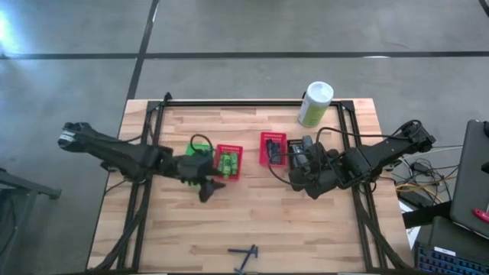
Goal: Pick & Place Travel size toiletries
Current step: Put the blue razor into the green basket
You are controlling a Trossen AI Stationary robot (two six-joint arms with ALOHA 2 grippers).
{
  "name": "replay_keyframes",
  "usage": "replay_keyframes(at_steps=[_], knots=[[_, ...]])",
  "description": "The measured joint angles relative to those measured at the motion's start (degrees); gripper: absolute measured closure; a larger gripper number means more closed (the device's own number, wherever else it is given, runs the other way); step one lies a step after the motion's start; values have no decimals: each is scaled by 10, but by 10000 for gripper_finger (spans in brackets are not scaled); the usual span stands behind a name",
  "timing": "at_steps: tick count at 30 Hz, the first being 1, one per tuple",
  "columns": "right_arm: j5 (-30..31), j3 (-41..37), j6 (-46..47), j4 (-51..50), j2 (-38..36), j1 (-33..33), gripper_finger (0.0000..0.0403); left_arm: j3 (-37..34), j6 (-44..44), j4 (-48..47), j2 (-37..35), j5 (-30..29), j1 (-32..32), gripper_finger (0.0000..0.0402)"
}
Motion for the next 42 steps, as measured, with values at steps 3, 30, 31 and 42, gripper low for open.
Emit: replay_keyframes(at_steps=[3, 30, 31, 42], knots=[[-1, 0, 0, -1, 0, 0, 35, 4, 29, 6, 37, 16, -13, 163], [-5, 0, 3, -10, 0, 0, 35, 142, 202, 53, 355, 91, -158, 163], [-5, 0, 4, -10, 0, 0, 35, 142, 189, 62, 361, 91, -161, 163], [-8, 0, -13, -22, 0, 0, 35, 142, 144, 107, 400, 51, -200, 163]])
